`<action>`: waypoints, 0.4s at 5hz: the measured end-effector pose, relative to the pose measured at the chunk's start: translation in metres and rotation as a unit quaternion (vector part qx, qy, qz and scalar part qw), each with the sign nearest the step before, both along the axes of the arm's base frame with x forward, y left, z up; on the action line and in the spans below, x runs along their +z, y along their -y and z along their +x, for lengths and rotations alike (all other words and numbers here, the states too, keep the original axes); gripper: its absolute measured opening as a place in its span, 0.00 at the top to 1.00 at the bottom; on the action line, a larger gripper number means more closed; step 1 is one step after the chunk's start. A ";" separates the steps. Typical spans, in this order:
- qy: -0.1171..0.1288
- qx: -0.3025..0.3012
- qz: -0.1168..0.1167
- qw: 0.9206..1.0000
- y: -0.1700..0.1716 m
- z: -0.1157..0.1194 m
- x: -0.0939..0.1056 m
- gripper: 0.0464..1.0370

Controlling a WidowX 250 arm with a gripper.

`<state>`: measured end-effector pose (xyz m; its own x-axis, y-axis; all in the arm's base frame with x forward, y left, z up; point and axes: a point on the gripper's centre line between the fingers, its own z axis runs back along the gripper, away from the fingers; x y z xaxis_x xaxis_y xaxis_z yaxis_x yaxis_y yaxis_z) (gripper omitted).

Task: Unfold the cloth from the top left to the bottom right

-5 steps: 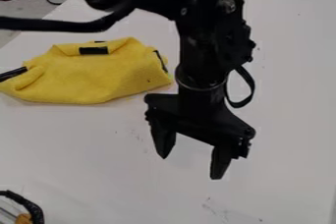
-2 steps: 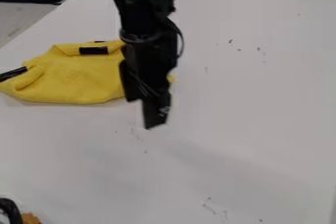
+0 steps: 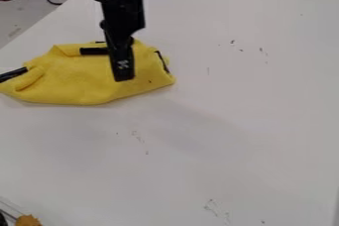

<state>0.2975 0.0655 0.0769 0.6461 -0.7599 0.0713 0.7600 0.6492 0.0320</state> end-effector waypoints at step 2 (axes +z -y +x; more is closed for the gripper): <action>-0.010 -0.082 -0.011 0.997 -0.061 0.034 -0.018 0.04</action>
